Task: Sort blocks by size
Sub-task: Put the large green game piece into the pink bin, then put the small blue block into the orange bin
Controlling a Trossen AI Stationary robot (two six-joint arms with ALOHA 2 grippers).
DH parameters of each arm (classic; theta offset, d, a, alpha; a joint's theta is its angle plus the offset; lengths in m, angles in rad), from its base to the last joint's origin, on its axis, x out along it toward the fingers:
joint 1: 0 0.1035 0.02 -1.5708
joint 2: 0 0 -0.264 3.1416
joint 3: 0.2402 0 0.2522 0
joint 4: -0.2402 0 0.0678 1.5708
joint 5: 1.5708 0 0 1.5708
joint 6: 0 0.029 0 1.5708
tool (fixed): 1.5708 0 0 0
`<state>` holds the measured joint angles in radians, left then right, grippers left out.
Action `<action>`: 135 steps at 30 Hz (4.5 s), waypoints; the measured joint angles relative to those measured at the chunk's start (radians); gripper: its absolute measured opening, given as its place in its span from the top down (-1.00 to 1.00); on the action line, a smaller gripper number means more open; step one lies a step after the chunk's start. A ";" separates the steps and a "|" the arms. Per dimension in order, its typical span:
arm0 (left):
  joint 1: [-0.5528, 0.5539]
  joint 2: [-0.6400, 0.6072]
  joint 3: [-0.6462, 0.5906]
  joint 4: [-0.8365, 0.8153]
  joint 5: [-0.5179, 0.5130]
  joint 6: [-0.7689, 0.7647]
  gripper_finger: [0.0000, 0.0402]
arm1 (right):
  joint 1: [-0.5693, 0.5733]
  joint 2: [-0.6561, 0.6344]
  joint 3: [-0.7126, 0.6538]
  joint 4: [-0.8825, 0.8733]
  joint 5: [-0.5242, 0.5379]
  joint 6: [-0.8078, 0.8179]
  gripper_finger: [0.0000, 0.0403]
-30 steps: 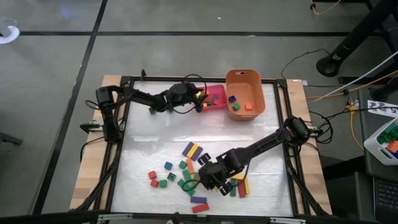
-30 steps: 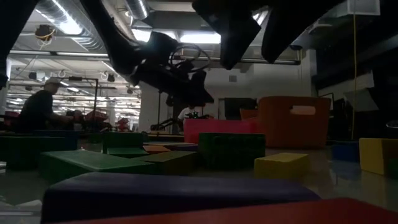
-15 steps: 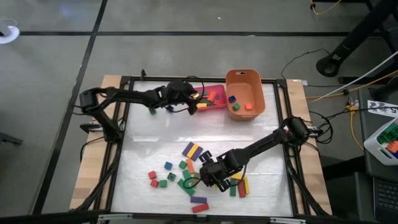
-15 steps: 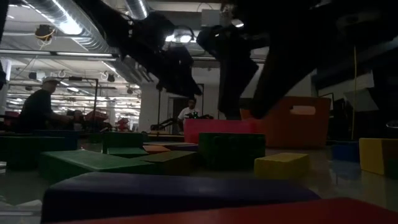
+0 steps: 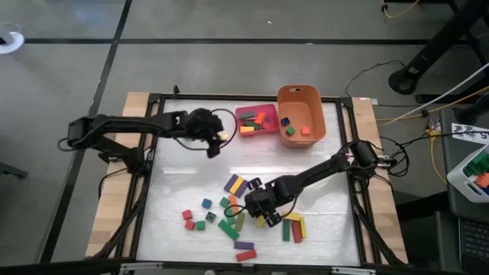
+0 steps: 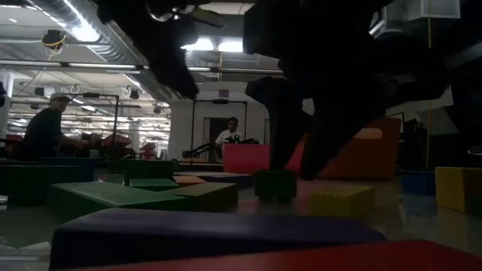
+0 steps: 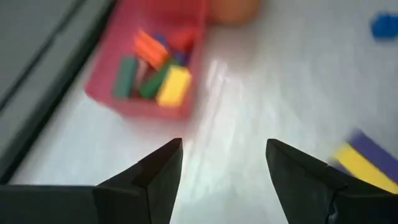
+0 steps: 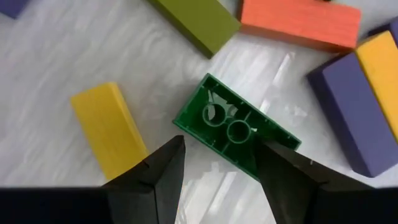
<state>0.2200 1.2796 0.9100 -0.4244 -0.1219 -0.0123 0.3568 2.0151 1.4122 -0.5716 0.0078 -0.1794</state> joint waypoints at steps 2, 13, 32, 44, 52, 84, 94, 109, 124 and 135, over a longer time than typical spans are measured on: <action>-0.031 -0.020 0.000 -0.074 0.000 -0.036 -0.09 | -0.006 0.000 -0.001 0.003 0.003 -0.006 0.03; -0.188 -0.030 -0.026 -0.188 0.000 -0.119 -0.09 | -0.010 0.022 0.001 0.026 0.039 -0.153 0.03; -0.273 -0.030 -0.035 -0.160 -0.001 -0.123 -0.09 | -0.009 0.018 0.099 -0.053 0.030 -0.471 0.03; -0.273 -0.030 -0.035 -0.162 -0.001 -0.145 -0.09 | -0.010 0.025 0.099 -0.065 -0.007 -0.983 0.03; -0.273 -0.029 -0.035 -0.162 -0.001 -0.145 -0.09 | -0.018 0.066 0.099 -0.047 -0.013 -1.086 0.03; -0.434 -0.029 -0.035 -0.420 0.011 -0.383 -0.09 | -0.117 0.109 0.355 -0.265 0.436 -0.981 0.29; -0.549 -0.029 -0.035 -0.429 0.010 -0.516 -0.09 | -0.378 0.109 0.383 -0.301 0.534 -1.006 0.27; -0.700 -0.029 -0.035 -0.233 0.006 -0.592 -0.09 | -0.656 0.113 0.377 -0.226 0.354 -0.968 0.21; -0.767 0.115 -0.035 -0.204 -0.126 -0.520 -0.09 | -0.649 0.114 0.377 -0.178 0.378 -0.816 -0.31; -0.761 0.253 -0.035 -0.098 -0.129 -0.353 -0.09 | -0.574 0.103 0.599 -0.583 0.392 -0.724 -0.31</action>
<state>-0.5411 1.5324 0.8745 -0.5221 -0.2511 -0.3656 -0.2175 2.1181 2.0108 -1.1547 0.3996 -0.9030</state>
